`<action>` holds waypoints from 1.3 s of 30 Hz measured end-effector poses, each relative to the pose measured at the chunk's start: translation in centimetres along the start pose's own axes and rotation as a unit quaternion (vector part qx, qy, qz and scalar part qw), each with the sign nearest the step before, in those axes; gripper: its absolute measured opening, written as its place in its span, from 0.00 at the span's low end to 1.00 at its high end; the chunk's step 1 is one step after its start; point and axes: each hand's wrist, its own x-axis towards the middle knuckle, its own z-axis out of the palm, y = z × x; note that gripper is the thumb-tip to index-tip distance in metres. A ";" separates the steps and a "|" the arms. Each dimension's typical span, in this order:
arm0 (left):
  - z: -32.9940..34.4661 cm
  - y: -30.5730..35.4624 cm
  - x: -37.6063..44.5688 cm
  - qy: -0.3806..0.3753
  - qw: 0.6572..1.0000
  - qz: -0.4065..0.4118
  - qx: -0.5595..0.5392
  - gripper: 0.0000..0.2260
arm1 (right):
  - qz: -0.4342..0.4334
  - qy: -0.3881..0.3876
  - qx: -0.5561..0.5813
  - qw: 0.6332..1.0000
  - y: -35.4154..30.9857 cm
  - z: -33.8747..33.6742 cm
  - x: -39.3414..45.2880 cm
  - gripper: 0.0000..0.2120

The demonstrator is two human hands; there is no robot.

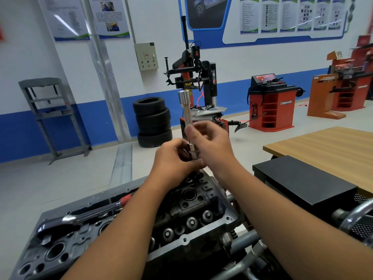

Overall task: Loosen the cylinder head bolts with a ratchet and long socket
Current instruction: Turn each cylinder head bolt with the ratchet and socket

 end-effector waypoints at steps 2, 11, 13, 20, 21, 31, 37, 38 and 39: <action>0.0 0.0 -0.2 -0.028 0.999 -0.006 -0.014 0.12 | -0.006 -0.009 -0.008 1.000 -2.1 0.0 1.4 0.16; -0.2 0.4 -0.4 -0.097 0.992 0.046 -0.068 0.04 | 0.009 -0.060 0.104 0.993 -4.3 2.0 2.1 0.20; 0.1 0.2 -0.2 -0.057 0.997 0.041 -0.032 0.04 | -0.011 -0.041 0.119 0.992 -4.1 2.5 2.0 0.20; -0.9 0.2 -0.4 -0.108 0.985 0.049 -0.125 0.07 | -0.027 -0.060 0.081 0.994 -3.5 3.9 2.0 0.19; -1.2 0.2 -0.5 -0.136 0.978 0.033 -0.154 0.08 | -0.002 -0.088 0.094 0.992 -3.6 3.7 2.2 0.21; -0.3 -0.2 -0.2 -0.059 0.994 0.076 -0.052 0.04 | -0.028 -0.057 0.050 0.997 -3.0 2.7 2.0 0.20; -0.1 -0.4 -0.1 -0.137 0.986 0.094 -0.024 0.11 | -0.070 0.101 -0.014 0.992 -2.7 3.2 2.0 0.14; -0.2 -0.5 -0.2 -0.156 0.983 0.089 -0.026 0.11 | -0.070 0.067 0.018 0.995 -2.8 3.0 2.0 0.17; -0.3 -0.5 -0.3 -0.159 0.984 0.082 -0.024 0.11 | -0.057 0.013 0.060 0.996 -3.2 2.7 2.0 0.20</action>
